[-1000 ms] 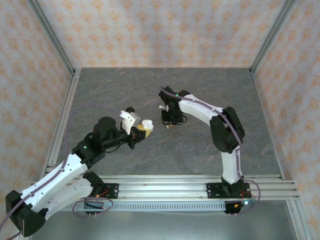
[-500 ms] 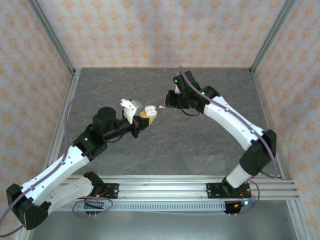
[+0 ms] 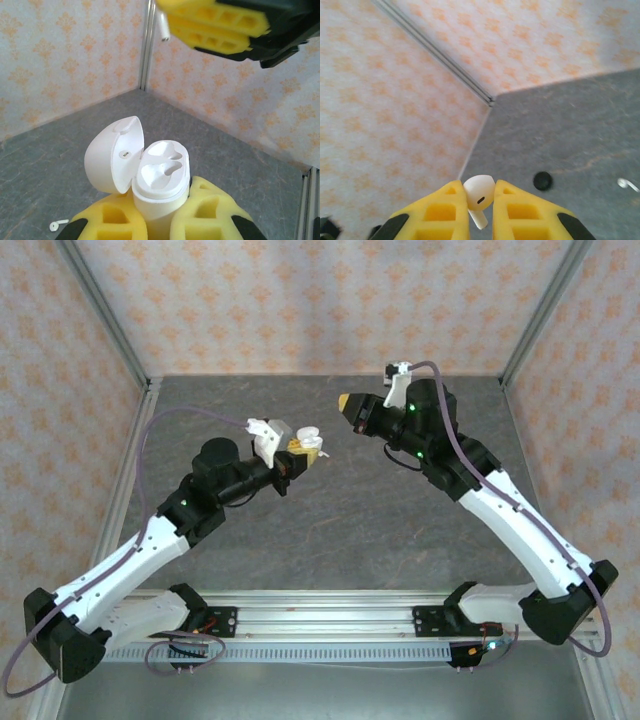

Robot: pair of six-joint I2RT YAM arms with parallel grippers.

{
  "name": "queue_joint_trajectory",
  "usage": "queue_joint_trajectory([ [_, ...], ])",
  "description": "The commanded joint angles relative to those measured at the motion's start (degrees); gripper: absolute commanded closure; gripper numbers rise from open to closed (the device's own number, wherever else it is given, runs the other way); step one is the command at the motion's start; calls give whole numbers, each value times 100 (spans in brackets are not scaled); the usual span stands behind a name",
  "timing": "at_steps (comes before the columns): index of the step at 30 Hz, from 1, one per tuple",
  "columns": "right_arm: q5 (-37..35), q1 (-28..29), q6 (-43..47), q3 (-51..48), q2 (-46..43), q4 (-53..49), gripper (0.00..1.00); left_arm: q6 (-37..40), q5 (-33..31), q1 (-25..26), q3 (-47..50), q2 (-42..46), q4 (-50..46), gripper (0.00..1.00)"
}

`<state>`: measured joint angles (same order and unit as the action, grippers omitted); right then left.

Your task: Insert wireless bluetooth earbuds into charging case

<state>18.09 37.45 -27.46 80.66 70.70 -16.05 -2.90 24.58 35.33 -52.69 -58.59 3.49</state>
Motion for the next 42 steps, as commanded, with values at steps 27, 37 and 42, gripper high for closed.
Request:
queue_joint_trajectory([
  [27, 383, 753, -206, -446, 100, 1302, 85, 590, -1018, 185, -514, 84, 96, 100],
  [37, 350, 830, -229, -416, 216, 1260, 85, 609, -1065, 193, -504, 102, 108, 100],
  [42, 345, 843, -210, -439, 238, 1214, 85, 618, -1095, 197, -515, 102, 100, 100],
])
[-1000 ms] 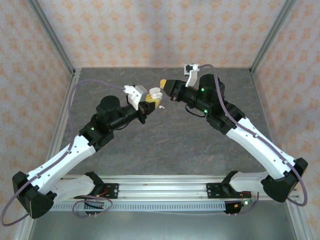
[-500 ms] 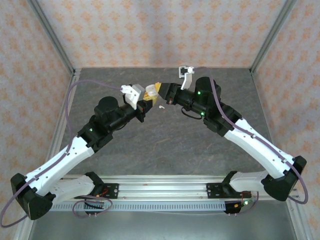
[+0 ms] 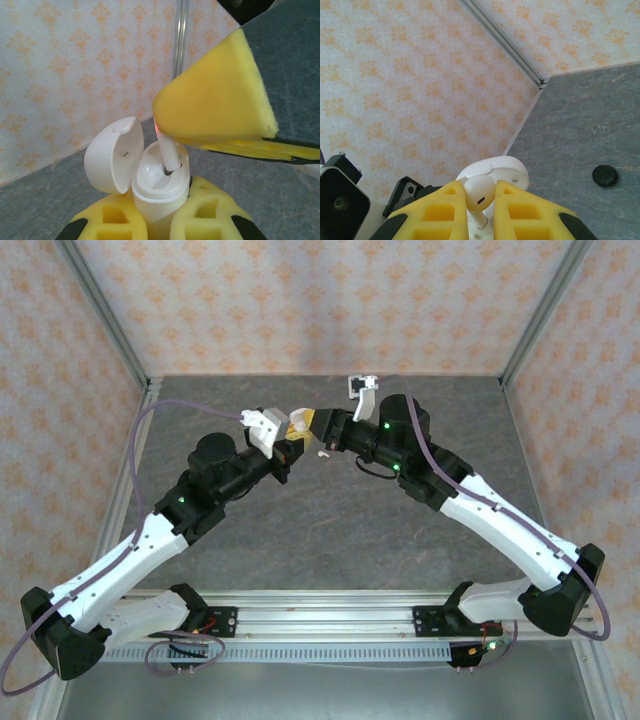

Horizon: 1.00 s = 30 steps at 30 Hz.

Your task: Insert wireless bluetooth earbuds into charging case

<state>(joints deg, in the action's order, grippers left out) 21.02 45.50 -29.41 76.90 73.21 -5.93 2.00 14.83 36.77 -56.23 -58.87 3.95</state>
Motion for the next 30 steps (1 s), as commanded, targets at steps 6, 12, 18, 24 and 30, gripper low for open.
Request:
queue_joint_trajectory([
  [6, 4, 38, 62, -168, -99, 123, 85, 130, -164, 54, -171, 139, 57, 100],
  [12, -18, 38, 72, -264, -154, 53, 85, 114, -181, 49, -205, 122, 68, 100],
  [18, -9, 38, 33, -333, -216, 33, 85, 87, -247, 50, -196, 122, 102, 100],
  [24, -88, 39, -140, -392, -207, 40, 84, 11, -331, 49, -213, 96, 201, 100],
  [30, -218, 38, -514, -414, -155, -34, 84, -58, -384, 51, -187, 52, 348, 100],
])
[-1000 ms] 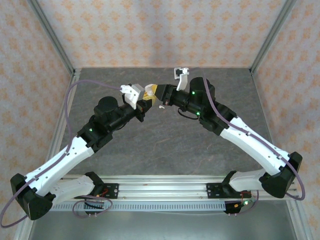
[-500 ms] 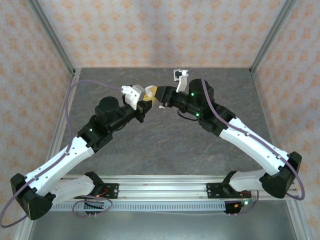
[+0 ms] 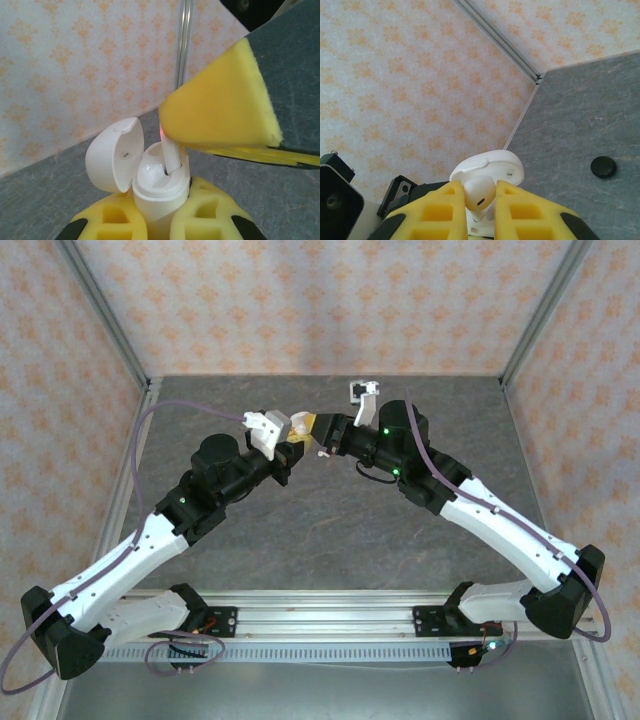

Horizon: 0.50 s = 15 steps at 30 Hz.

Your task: Insert wireless bluetooth earbuds into charging case

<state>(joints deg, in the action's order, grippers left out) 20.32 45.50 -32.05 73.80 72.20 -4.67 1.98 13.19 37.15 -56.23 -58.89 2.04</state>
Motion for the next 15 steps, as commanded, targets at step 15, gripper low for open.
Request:
queue_joint_trajectory([
  [15, 426, 38, 343, 881, 485, -1458, 84, -31, -181, 17, -198, 71, 497, 100],
])
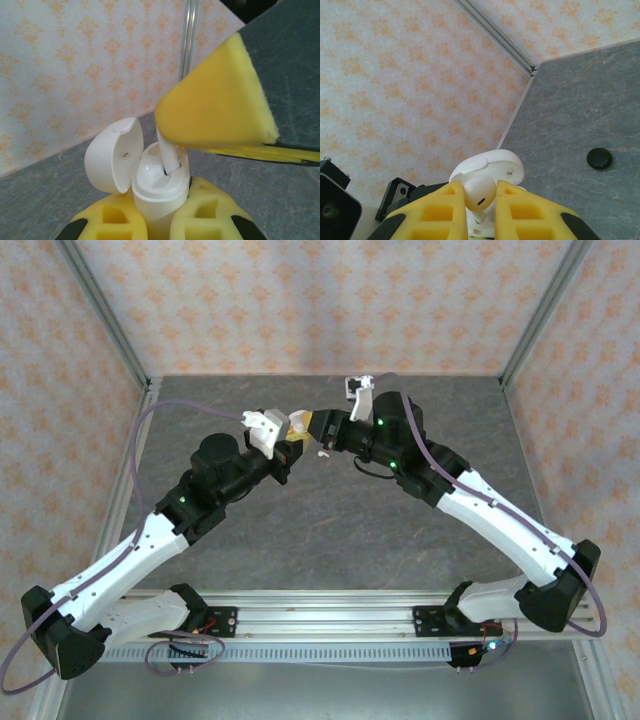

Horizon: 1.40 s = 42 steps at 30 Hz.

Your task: Insert wireless bluetooth earbuds into charging case

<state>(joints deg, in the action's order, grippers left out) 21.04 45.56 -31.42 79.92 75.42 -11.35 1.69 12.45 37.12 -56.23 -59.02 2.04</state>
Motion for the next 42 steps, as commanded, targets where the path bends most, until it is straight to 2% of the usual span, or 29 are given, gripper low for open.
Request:
queue_joint_trajectory([
  [1, 366, 33, 296, 304, 190, -848, 84, 7, -119, 14, -198, 93, 494, 100],
  [9, 786, 32, 419, 345, 314, -985, 84, -11, -128, 15, -178, 171, 559, 100],
  [13, 765, 32, 469, 499, 412, -1258, 83, -7, -136, 17, -170, 199, 543, 100],
  [16, 715, 32, 386, 511, 404, -1272, 81, -3, -146, 12, -161, 224, 535, 100],
  [21, 716, 32, 303, 583, 408, -1246, 71, -2, -142, 19, -162, 234, 522, 100],
  [42, 644, 32, 215, 1089, 456, -1464, 61, -16, -141, 14, -144, 269, 476, 100],
])
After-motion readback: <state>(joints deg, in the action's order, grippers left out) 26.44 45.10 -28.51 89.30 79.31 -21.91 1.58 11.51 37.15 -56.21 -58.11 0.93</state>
